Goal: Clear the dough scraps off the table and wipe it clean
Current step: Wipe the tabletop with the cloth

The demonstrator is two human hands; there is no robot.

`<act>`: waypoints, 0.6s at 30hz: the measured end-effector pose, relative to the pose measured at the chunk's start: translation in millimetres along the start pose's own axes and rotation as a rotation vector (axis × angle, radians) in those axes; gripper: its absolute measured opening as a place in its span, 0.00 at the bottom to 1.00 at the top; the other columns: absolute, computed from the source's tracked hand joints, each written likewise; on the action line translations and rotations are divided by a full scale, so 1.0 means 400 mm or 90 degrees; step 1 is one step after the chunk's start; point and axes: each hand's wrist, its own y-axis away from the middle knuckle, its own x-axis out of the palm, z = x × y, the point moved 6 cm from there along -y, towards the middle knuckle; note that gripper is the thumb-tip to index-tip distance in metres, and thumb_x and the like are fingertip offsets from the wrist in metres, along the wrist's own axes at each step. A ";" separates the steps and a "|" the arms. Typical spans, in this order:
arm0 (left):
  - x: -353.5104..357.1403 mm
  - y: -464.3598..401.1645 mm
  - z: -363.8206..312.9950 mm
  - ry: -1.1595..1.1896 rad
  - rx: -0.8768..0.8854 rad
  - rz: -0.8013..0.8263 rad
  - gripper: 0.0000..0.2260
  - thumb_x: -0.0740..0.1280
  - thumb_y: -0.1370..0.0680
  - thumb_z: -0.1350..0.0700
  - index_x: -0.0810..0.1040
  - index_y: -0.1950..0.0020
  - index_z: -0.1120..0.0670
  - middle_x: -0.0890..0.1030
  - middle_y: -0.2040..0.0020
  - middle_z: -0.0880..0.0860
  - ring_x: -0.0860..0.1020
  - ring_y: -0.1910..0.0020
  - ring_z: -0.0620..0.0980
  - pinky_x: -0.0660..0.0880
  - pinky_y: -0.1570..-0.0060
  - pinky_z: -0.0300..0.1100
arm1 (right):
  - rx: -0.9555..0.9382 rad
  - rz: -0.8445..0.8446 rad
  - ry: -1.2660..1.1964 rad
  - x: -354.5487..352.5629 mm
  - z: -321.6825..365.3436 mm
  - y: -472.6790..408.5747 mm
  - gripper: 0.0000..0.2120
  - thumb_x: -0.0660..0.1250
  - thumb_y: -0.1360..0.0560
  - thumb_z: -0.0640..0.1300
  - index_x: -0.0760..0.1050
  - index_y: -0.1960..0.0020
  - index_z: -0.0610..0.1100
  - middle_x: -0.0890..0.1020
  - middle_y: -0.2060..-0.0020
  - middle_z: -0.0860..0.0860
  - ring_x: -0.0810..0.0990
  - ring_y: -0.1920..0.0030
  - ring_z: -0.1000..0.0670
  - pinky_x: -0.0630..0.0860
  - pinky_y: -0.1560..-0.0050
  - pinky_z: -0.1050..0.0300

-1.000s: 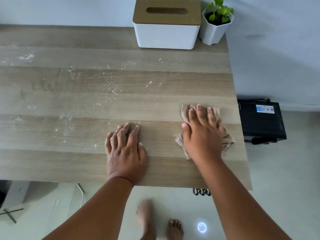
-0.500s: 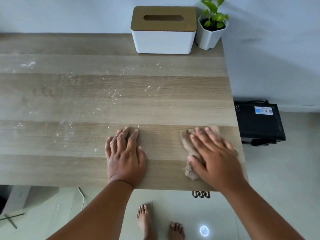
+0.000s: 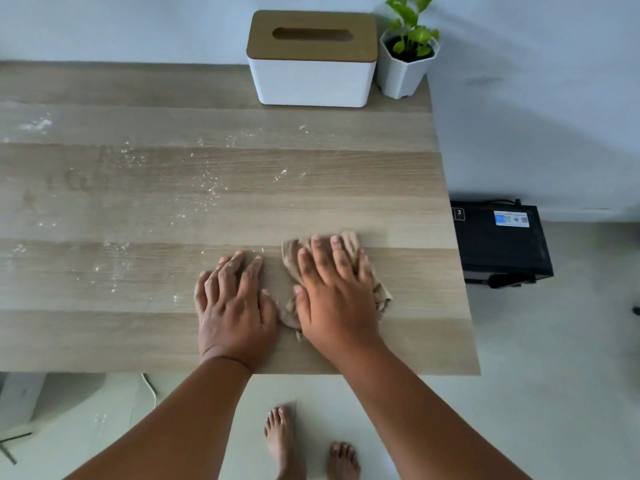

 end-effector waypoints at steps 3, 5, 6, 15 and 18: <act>-0.003 0.001 -0.003 0.009 0.000 0.000 0.26 0.58 0.23 0.48 0.72 0.25 0.50 0.68 0.24 0.54 0.61 0.22 0.55 0.50 0.20 0.56 | -0.134 0.011 0.032 0.007 -0.041 0.080 0.28 0.55 0.18 0.58 0.64 0.20 0.51 0.60 0.17 0.50 0.54 0.17 0.44 0.57 0.23 0.34; -0.005 0.001 -0.005 0.012 0.002 0.002 0.26 0.58 0.23 0.48 0.72 0.25 0.50 0.68 0.24 0.54 0.61 0.22 0.55 0.50 0.20 0.57 | -0.179 0.009 0.057 0.001 -0.098 0.116 0.28 0.54 0.17 0.60 0.62 0.19 0.52 0.58 0.17 0.51 0.53 0.17 0.45 0.56 0.22 0.36; -0.007 0.001 -0.006 0.012 0.001 0.003 0.26 0.58 0.23 0.48 0.72 0.25 0.50 0.68 0.24 0.54 0.61 0.22 0.55 0.50 0.20 0.57 | -0.176 0.011 0.063 -0.004 -0.134 0.123 0.28 0.52 0.16 0.60 0.60 0.18 0.53 0.57 0.17 0.52 0.51 0.16 0.46 0.56 0.21 0.37; 0.008 -0.004 0.006 0.013 0.013 0.002 0.25 0.59 0.22 0.48 0.70 0.24 0.49 0.67 0.23 0.53 0.58 0.21 0.54 0.49 0.20 0.57 | 0.144 0.002 0.068 -0.045 -0.275 -0.096 0.30 0.44 0.17 0.61 0.57 0.17 0.52 0.55 0.16 0.50 0.52 0.17 0.43 0.53 0.19 0.36; 0.011 -0.002 0.011 0.012 0.014 -0.007 0.24 0.59 0.22 0.49 0.70 0.25 0.49 0.67 0.24 0.52 0.59 0.21 0.54 0.49 0.20 0.57 | 0.187 -0.006 0.044 -0.040 -0.237 -0.196 0.31 0.42 0.18 0.61 0.56 0.17 0.52 0.54 0.16 0.48 0.50 0.17 0.41 0.51 0.20 0.34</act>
